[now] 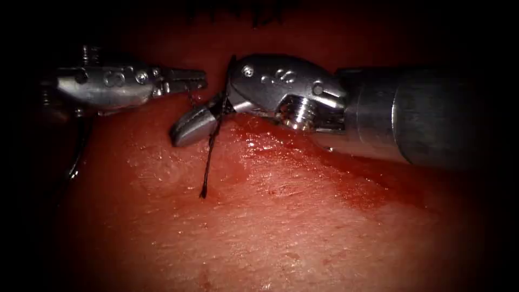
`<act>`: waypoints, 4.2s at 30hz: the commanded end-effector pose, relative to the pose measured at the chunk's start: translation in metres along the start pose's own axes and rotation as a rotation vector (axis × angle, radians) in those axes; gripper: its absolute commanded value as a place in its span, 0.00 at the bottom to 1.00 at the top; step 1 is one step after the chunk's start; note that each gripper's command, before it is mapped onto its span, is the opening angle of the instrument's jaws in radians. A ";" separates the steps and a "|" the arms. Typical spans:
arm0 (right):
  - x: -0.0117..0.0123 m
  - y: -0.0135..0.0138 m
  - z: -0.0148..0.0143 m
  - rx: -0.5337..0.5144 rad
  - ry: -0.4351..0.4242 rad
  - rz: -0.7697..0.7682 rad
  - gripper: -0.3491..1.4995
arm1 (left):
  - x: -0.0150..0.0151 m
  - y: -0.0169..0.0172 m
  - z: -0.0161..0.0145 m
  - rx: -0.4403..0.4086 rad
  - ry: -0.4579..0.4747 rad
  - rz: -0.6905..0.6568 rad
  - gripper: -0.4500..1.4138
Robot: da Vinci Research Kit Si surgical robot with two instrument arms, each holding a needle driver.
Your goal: Wound Closure
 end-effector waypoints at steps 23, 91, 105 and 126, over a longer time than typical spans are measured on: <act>-0.0003 0.0005 0.0005 0.132 -0.265 -0.065 0.57 | -0.0007 -0.0004 -0.0005 -0.003 0.000 0.008 0.00; -0.0017 0.0014 -0.0088 -0.051 -0.239 -0.208 0.00 | 0.0001 0.0133 -0.0158 0.006 -0.039 0.067 0.00; -0.0035 0.0012 -0.0083 -0.136 -0.202 -0.152 0.00 | -0.0008 0.0165 -0.0173 0.011 -0.033 0.082 0.00; -0.0075 -0.0006 -0.0088 -0.579 0.126 0.299 0.00 | -0.0025 0.0196 -0.0181 -0.004 -0.049 0.104 0.00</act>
